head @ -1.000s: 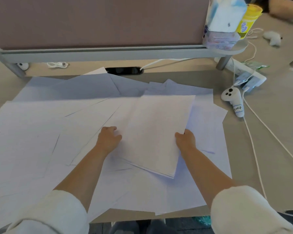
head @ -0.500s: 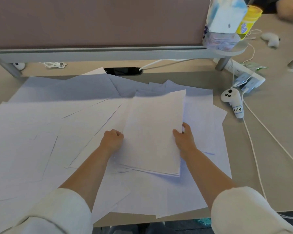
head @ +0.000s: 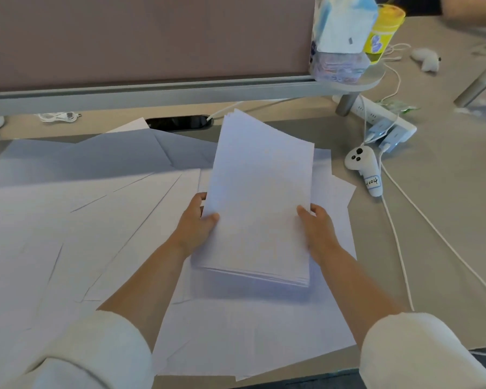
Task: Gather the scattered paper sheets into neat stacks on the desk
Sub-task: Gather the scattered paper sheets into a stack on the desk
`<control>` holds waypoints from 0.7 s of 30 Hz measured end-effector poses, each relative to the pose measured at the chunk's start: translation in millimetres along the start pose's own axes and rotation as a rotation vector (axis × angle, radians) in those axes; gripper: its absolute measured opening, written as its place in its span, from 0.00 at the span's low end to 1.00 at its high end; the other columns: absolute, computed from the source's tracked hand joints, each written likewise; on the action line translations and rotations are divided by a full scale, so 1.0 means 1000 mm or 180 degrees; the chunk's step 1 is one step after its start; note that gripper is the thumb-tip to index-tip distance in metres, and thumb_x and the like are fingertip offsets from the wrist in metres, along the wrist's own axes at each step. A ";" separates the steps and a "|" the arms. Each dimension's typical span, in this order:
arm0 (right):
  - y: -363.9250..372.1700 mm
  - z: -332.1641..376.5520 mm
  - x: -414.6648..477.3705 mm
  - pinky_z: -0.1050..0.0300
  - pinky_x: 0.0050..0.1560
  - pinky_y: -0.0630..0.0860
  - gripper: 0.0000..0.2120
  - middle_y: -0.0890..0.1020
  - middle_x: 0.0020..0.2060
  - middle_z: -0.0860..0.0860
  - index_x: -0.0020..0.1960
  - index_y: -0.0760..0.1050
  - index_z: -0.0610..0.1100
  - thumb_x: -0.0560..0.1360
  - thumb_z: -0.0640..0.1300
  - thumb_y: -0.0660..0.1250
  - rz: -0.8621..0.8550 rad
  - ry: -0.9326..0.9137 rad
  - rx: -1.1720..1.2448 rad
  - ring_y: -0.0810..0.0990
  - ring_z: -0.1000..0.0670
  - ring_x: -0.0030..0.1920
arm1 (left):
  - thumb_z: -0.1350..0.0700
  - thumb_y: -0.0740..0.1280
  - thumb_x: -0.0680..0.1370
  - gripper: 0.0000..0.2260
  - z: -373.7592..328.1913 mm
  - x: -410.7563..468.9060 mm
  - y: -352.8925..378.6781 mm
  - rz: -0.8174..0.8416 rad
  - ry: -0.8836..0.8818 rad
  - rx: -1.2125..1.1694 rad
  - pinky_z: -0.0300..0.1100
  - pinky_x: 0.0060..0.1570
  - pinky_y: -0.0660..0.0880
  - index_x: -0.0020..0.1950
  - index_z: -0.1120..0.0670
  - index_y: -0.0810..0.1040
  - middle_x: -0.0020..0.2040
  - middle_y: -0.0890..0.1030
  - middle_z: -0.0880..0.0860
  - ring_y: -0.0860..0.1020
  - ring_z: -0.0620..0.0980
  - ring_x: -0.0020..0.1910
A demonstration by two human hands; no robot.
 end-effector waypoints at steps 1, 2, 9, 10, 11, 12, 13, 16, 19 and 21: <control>-0.007 -0.001 0.004 0.53 0.49 0.72 0.13 0.76 0.51 0.47 0.60 0.71 0.44 0.78 0.48 0.61 -0.0032 0.0038 -0.0107 0.76 0.46 0.49 | 0.61 0.61 0.79 0.17 -0.007 0.004 0.008 0.0013 0.0060 0.0047 0.39 0.41 0.73 0.67 0.53 0.64 0.54 0.77 0.53 0.76 0.53 0.48; -0.014 -0.001 0.007 0.55 0.43 0.70 0.08 0.76 0.46 0.47 0.54 0.72 0.45 0.78 0.47 0.60 -0.0071 0.0050 -0.0207 0.74 0.47 0.44 | 0.61 0.60 0.79 0.18 -0.013 0.008 0.016 0.0030 0.0093 0.0073 0.41 0.42 0.73 0.68 0.53 0.64 0.54 0.77 0.52 0.76 0.53 0.48; -0.051 0.011 0.036 0.57 0.38 0.67 0.02 0.73 0.36 0.47 0.46 0.71 0.42 0.77 0.39 0.59 -0.0489 -0.0172 -0.0304 0.70 0.47 0.37 | 0.58 0.61 0.80 0.19 -0.037 0.035 0.060 0.0051 0.0114 0.0353 0.44 0.55 0.72 0.71 0.56 0.66 0.64 0.76 0.55 0.76 0.54 0.58; -0.052 0.010 0.039 0.58 0.40 0.68 0.02 0.74 0.38 0.46 0.47 0.71 0.43 0.77 0.39 0.59 -0.0496 -0.0122 -0.0300 0.71 0.47 0.38 | 0.57 0.60 0.80 0.20 -0.035 0.037 0.066 0.0134 0.0051 0.0527 0.44 0.60 0.69 0.72 0.56 0.64 0.68 0.73 0.56 0.73 0.54 0.63; -0.052 0.008 0.042 0.58 0.40 0.68 0.03 0.74 0.39 0.47 0.46 0.71 0.44 0.77 0.40 0.59 -0.0508 -0.0082 -0.0309 0.71 0.47 0.39 | 0.56 0.59 0.81 0.21 -0.033 0.039 0.070 0.0208 -0.0018 0.0688 0.44 0.64 0.66 0.74 0.57 0.61 0.71 0.70 0.56 0.70 0.54 0.68; -0.053 0.006 0.043 0.59 0.38 0.67 0.04 0.74 0.38 0.47 0.44 0.71 0.45 0.77 0.40 0.59 -0.0531 -0.0050 -0.0323 0.71 0.47 0.39 | 0.56 0.58 0.81 0.22 -0.031 0.039 0.072 0.0250 -0.0074 0.0797 0.43 0.67 0.63 0.75 0.57 0.59 0.73 0.67 0.55 0.67 0.54 0.71; -0.053 0.005 0.044 0.59 0.35 0.66 0.05 0.74 0.38 0.48 0.43 0.71 0.45 0.77 0.40 0.58 -0.0563 -0.0038 -0.0337 0.71 0.47 0.38 | 0.56 0.57 0.81 0.23 -0.030 0.039 0.072 0.0262 -0.0114 0.0849 0.42 0.68 0.61 0.76 0.56 0.57 0.74 0.65 0.55 0.65 0.53 0.72; -0.054 0.004 0.044 0.60 0.31 0.65 0.05 0.76 0.41 0.47 0.48 0.73 0.43 0.77 0.40 0.58 -0.0651 -0.0032 -0.0327 0.71 0.50 0.36 | 0.56 0.55 0.82 0.23 -0.028 0.041 0.073 0.0253 -0.0176 0.0875 0.42 0.70 0.58 0.77 0.56 0.55 0.76 0.61 0.54 0.62 0.52 0.74; -0.052 0.006 0.045 0.60 0.35 0.68 0.08 0.77 0.44 0.46 0.52 0.75 0.42 0.77 0.41 0.59 -0.0638 -0.0035 -0.0319 0.73 0.48 0.40 | 0.56 0.58 0.80 0.23 -0.027 0.042 0.072 0.0160 -0.0210 0.0973 0.42 0.68 0.60 0.75 0.58 0.58 0.75 0.63 0.55 0.64 0.53 0.73; -0.051 0.007 0.047 0.58 0.41 0.69 0.06 0.77 0.42 0.47 0.50 0.74 0.43 0.78 0.41 0.59 -0.0570 0.0006 -0.0313 0.73 0.47 0.42 | 0.57 0.62 0.79 0.22 -0.026 0.044 0.070 -0.0008 -0.0223 0.0962 0.41 0.62 0.65 0.72 0.59 0.63 0.71 0.69 0.56 0.69 0.54 0.68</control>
Point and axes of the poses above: each hand's wrist, its own x-axis towards the middle knuckle, its own y-axis out of the palm, z = x × y, the point moved 6 cm from there along x, towards the middle knuckle
